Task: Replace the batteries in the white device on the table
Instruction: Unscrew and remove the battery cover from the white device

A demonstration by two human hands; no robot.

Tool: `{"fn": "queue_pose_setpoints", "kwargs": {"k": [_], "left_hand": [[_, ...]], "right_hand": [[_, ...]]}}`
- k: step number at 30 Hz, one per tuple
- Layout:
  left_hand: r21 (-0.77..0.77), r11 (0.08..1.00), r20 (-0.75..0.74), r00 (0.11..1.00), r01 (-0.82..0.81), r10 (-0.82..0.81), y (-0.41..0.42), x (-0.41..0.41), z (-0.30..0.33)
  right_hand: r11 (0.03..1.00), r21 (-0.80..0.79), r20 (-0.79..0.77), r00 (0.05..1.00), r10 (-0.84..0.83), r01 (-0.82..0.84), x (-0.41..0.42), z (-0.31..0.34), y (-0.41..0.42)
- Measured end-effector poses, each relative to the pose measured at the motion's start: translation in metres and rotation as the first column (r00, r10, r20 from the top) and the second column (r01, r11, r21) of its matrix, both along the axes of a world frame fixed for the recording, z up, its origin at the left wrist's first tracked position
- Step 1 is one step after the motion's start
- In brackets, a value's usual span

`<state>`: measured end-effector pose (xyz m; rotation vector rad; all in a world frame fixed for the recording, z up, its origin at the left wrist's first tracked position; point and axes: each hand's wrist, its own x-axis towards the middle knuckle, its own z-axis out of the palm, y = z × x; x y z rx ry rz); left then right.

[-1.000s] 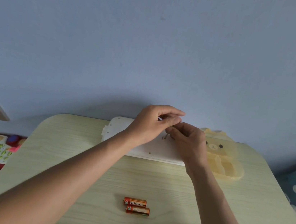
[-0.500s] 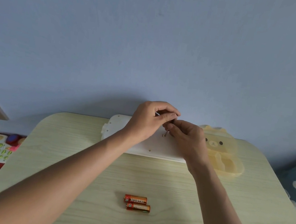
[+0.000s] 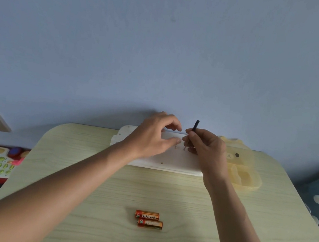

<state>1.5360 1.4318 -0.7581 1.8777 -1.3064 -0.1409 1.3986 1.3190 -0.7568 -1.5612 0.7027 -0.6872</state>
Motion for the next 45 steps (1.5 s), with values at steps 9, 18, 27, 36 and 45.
{"fn": "queue_pose_setpoints", "kwargs": {"k": [9,18,27,36,45], "left_hand": [[0.282,0.951,0.147,0.973,0.131,-0.178,0.003,0.000,-0.010],[0.341,0.928,0.222,0.946,0.150,-0.235,-0.001,0.005,-0.008],[0.432,0.895,0.339,0.898,0.116,-0.280,-0.010,-0.001,-0.008],[0.382,0.896,0.100,0.954,0.226,-0.283,-0.007,0.008,0.000],[0.059,0.990,-0.118,0.985,0.131,-0.123,0.012,0.006,0.013]], "right_hand": [[1.000,0.014,-0.085,0.996,0.019,-0.018,-0.013,-0.001,-0.001],[1.000,-0.027,-0.113,0.994,0.008,-0.011,-0.012,-0.003,0.001],[0.997,-0.077,-0.114,0.993,0.000,-0.009,-0.010,-0.006,0.005],[0.997,-0.059,-0.105,0.993,-0.045,0.039,-0.009,-0.005,0.005],[0.995,0.026,-0.077,0.993,-0.091,0.093,-0.018,0.013,0.014]]}}
